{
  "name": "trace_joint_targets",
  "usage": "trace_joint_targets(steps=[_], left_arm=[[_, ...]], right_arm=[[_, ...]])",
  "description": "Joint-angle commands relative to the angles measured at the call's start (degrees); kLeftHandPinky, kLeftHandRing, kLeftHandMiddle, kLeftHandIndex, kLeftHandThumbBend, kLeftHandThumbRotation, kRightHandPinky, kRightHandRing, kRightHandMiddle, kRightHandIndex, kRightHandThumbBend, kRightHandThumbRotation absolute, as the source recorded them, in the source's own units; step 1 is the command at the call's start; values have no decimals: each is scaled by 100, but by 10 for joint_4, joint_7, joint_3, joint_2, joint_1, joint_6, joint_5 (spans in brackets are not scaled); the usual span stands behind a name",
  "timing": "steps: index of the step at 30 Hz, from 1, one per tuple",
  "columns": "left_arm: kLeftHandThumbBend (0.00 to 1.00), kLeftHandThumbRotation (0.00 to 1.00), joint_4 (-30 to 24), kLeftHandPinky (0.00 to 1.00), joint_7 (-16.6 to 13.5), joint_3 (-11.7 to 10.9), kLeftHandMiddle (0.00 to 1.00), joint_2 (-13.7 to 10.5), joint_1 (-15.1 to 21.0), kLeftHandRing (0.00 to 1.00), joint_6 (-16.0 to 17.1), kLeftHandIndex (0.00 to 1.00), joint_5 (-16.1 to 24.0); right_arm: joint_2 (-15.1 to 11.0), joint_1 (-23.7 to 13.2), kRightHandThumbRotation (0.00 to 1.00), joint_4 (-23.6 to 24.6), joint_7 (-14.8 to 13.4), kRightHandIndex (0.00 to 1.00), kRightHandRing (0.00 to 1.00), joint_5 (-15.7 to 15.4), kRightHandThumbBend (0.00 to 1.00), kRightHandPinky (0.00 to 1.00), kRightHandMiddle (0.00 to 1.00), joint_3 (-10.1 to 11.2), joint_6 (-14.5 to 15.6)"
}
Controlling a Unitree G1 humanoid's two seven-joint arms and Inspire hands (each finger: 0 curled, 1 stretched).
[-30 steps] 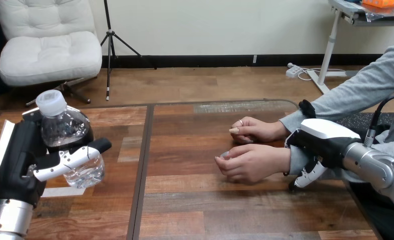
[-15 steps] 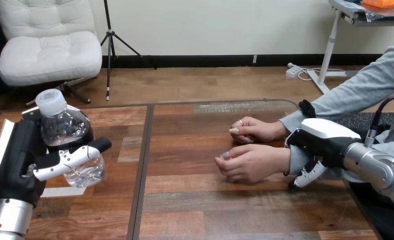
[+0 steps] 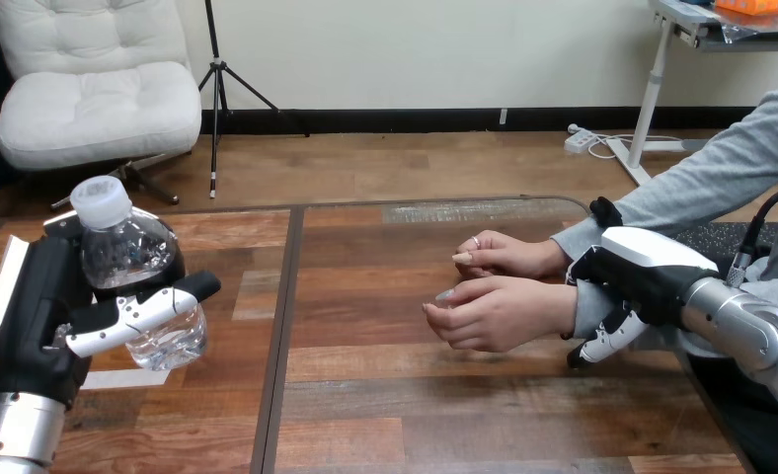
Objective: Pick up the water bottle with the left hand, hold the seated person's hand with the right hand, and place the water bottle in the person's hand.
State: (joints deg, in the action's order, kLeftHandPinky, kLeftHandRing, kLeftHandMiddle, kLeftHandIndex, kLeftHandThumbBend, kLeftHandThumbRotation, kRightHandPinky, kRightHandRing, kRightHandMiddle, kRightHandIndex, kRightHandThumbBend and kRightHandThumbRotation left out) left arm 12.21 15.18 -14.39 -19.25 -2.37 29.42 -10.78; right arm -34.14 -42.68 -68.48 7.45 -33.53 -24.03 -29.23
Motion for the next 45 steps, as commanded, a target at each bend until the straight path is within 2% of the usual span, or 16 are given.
trace_joint_targets(steps=[1, 18, 45], left_arm=[[64, 0, -29, 27, -3, -5, 38, 1, 27, 34, 15, 39, -4], [64, 0, -33, 27, -5, -6, 38, 2, 24, 34, 10, 39, -4], [63, 0, -33, 28, -6, -5, 38, 3, 24, 34, 11, 39, -2]], right_arm=[[1, -20, 0, 32, -10, 42, 33, 16, 82, 28, 39, 19, -5], [1, -15, 0, 36, -20, 35, 24, 18, 78, 19, 31, 22, -10], [0, -12, 0, 38, -25, 35, 24, 19, 75, 19, 31, 25, -17]])
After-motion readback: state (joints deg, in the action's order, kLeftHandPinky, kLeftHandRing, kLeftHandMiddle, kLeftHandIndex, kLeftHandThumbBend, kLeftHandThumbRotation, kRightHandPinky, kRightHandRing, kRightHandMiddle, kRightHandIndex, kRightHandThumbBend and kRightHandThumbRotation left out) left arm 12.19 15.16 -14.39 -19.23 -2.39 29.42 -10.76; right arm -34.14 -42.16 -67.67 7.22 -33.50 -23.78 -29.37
